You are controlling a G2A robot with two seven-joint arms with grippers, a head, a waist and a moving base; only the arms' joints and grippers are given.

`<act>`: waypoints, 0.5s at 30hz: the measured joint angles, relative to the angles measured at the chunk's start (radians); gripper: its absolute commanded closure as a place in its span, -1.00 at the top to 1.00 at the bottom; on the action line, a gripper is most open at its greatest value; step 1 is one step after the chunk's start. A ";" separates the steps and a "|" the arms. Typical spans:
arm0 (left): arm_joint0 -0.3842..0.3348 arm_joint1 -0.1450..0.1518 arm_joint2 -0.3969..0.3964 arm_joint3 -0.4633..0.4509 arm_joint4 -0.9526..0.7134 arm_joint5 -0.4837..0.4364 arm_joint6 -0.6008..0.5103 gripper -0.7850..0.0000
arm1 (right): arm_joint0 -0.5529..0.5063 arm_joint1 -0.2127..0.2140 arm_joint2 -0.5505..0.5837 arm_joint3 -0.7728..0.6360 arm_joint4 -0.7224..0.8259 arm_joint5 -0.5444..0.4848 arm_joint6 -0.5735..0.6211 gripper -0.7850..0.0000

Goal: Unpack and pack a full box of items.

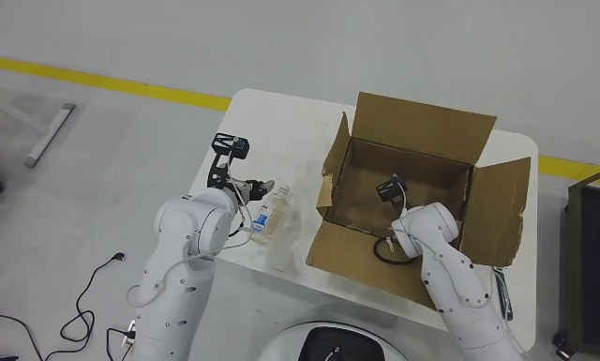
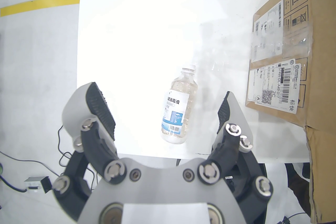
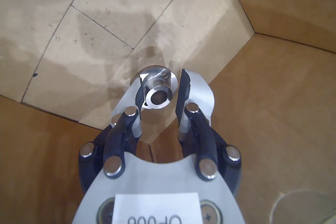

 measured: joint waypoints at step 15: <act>0.000 0.000 0.000 0.000 0.000 0.000 0.000 1.00 | 0.011 -0.009 0.012 0.048 0.023 -0.017 -0.025 -0.15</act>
